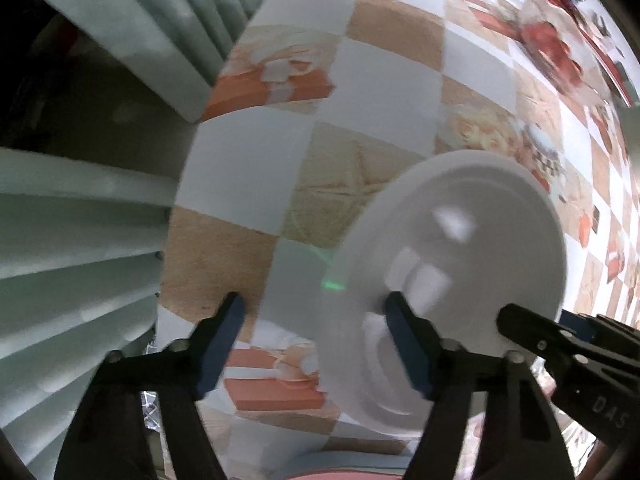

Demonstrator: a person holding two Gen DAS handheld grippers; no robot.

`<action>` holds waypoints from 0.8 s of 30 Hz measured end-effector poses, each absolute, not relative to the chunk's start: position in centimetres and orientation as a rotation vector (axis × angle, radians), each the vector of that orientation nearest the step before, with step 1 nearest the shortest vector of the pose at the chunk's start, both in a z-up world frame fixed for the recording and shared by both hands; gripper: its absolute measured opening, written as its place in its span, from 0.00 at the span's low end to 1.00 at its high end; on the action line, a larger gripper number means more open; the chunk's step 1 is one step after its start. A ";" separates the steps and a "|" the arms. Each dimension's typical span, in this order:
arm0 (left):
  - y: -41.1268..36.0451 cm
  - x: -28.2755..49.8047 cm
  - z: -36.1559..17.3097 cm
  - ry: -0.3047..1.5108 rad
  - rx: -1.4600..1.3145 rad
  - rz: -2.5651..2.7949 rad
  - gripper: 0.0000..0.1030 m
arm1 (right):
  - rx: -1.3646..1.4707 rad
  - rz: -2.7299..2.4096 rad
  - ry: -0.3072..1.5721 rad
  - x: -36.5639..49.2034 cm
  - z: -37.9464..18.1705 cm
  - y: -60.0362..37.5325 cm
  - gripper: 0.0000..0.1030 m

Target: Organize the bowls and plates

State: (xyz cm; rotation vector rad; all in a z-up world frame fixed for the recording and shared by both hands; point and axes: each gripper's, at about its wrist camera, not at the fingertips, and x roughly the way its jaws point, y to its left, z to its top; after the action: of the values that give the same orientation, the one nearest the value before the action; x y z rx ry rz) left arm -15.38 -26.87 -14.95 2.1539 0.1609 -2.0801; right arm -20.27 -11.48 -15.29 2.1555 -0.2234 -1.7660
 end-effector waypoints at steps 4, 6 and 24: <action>-24.4 -15.6 -14.7 0.106 2.200 -2.118 0.45 | 2.167 -1.750 -0.241 -20.2 -15.3 -10.6 0.27; -23.0 -15.7 -14.8 0.092 2.229 -2.126 0.39 | 2.181 -1.757 -0.237 -20.0 -15.2 -9.4 0.26; -8.2 -14.7 -15.3 -0.059 2.406 -2.232 0.38 | 2.356 -1.807 -0.442 -18.7 -16.4 4.9 0.26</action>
State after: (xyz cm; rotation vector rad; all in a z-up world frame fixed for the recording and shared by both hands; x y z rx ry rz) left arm -14.66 -8.20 -15.26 2.4059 -0.0593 -2.2318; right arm -18.67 4.87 -16.36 2.3560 -0.4420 -1.8066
